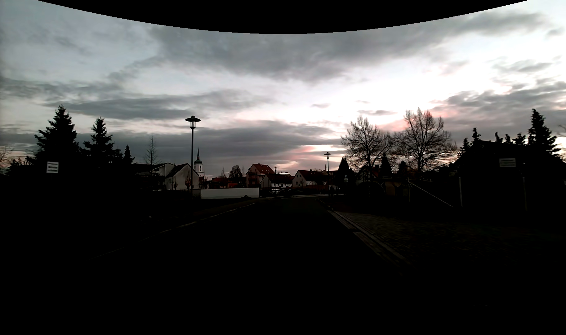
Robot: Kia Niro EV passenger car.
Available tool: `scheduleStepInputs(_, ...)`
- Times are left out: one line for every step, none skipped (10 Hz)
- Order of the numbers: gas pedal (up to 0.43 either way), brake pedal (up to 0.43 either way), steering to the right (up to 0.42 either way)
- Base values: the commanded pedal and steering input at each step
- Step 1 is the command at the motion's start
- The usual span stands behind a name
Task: Follow the waypoints while adhering to traffic rules and regulations
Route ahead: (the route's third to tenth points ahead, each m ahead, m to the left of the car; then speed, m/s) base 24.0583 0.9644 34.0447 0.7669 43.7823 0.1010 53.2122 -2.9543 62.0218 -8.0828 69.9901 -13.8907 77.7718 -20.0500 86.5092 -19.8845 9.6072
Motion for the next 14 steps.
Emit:
scheduleStepInputs(0.079,0.000,-0.003)
scheduleStepInputs(0.079,0.000,-0.003)
scheduleStepInputs(0.067,0.000,-0.003)
scheduleStepInputs(0.067,0.000,-0.003)
scheduleStepInputs(0.059,0.000,-0.003)
scheduleStepInputs(0.059,0.000,-0.003)
scheduleStepInputs(0.039,0.000,-0.003)
scheduleStepInputs(0.028,0.000,-0.003)
scheduleStepInputs(0.028,0.000,-0.003)
scheduleStepInputs(0.028,0.000,-0.003)
scheduleStepInputs(0.020,0.000,-0.003)
scheduleStepInputs(0.020,0.000,-0.003)
scheduleStepInputs(0.000,0.000,-0.003)
scheduleStepInputs(0.000,0.000,-0.002)
